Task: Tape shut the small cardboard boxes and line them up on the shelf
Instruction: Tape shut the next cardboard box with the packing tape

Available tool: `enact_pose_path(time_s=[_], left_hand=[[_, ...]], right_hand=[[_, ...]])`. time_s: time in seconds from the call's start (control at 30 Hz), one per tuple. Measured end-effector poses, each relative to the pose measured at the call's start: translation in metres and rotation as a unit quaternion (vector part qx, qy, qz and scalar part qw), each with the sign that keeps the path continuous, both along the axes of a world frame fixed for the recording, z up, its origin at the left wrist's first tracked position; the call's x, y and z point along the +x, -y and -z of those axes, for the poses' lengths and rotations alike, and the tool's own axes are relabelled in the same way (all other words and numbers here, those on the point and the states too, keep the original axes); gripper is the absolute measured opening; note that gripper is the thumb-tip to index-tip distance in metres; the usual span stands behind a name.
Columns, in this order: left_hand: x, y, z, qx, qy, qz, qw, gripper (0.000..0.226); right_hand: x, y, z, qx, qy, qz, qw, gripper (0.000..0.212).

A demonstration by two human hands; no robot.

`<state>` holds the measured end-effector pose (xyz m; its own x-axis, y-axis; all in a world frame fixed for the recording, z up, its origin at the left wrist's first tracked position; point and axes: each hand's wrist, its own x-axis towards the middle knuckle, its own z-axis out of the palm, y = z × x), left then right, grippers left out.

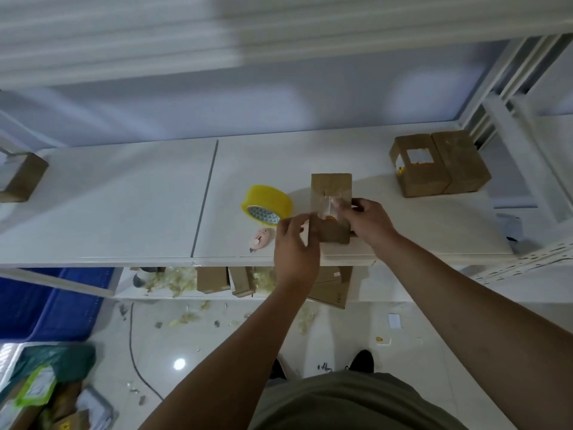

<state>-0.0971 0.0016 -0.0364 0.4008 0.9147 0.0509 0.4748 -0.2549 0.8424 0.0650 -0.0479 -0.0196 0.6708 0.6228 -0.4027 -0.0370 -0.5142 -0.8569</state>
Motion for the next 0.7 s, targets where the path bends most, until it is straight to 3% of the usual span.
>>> enact_pose_path(time_s=[0.27, 0.43, 0.5, 0.6, 0.7], left_hand=[[-0.071, -0.056, 0.020, 0.025, 0.029, -0.113, 0.993, 0.040], [-0.075, -0.108, 0.010, -0.002, 0.030, -0.078, 0.996, 0.040], [-0.073, -0.126, 0.006, -0.007, 0.011, -0.048, 0.999, 0.032], [-0.073, -0.150, 0.008, -0.017, -0.017, -0.012, 1.000, 0.026], [-0.078, -0.167, 0.016, -0.081, -0.031, 0.013, 0.996, 0.020]], right_hand=[[-0.013, -0.019, 0.014, -0.054, 0.033, 0.018, 0.998, 0.045], [-0.025, -0.022, 0.015, -0.081, 0.061, 0.022, 0.995, 0.050], [-0.031, -0.026, 0.010, -0.103, 0.121, 0.046, 0.986, 0.059], [-0.045, -0.037, -0.006, -0.023, 0.269, 0.054, 0.961, 0.056], [-0.063, -0.070, -0.024, 0.046, 0.306, -0.066, 0.949, 0.062]])
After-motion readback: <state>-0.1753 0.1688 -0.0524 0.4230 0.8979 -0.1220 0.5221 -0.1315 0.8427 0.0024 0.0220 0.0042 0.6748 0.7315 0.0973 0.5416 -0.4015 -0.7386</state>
